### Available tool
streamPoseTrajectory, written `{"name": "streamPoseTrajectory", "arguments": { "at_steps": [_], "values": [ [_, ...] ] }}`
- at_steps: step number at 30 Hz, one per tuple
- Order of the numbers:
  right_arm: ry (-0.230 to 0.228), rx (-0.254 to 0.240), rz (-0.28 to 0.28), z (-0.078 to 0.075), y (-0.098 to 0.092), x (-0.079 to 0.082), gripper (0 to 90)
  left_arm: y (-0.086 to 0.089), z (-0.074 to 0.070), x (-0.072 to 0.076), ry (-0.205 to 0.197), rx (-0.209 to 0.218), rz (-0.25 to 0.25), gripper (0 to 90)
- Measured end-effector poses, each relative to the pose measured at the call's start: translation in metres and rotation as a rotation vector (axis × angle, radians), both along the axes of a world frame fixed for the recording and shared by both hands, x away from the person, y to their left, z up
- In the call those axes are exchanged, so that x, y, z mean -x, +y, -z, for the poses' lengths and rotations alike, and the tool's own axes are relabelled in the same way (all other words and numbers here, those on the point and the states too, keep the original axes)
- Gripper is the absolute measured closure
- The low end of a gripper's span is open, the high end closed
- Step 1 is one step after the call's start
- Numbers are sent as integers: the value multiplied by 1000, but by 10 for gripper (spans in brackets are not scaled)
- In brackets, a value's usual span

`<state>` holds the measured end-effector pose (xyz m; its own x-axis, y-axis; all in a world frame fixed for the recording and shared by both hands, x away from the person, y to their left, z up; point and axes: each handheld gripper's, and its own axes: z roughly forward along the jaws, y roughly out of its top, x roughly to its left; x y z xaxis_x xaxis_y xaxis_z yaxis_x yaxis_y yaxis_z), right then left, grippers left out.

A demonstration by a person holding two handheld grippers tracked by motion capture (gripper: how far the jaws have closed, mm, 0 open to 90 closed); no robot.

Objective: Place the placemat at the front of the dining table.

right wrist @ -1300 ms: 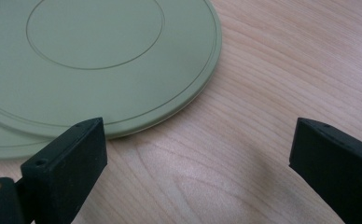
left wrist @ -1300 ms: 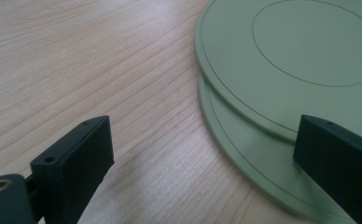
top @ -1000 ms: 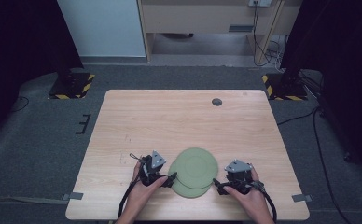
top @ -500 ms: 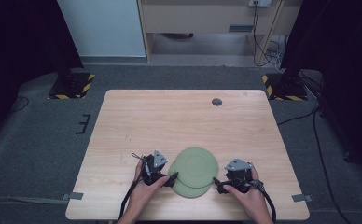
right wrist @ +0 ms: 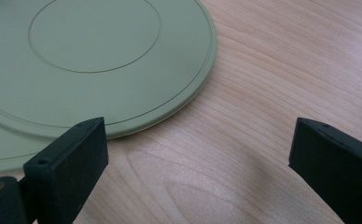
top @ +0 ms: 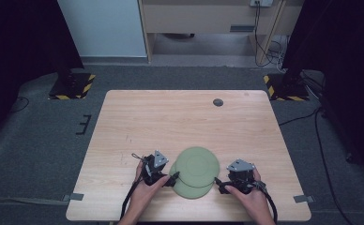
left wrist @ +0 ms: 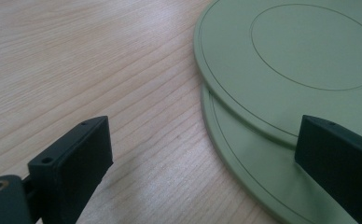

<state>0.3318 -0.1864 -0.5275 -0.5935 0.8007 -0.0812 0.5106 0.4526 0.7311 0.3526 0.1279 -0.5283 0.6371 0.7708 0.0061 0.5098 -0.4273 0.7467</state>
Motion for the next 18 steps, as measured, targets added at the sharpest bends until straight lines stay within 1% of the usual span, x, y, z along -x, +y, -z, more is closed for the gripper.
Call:
{"name": "streamPoseTrajectory", "arguments": {
  "at_steps": [5,7,9,18],
  "values": [
    [3,9,-24,1,3,1,47,0,0,1,5,1,-1,33],
    [2,15,-25,2,4,1,47,-1,1,0,5,-1,-1,33],
    [6,18,-24,3,5,1,37,-2,2,0,8,-8,0,34],
    [15,15,0,3,4,-3,9,-2,3,-5,22,11,-11,9]
  ]
}}
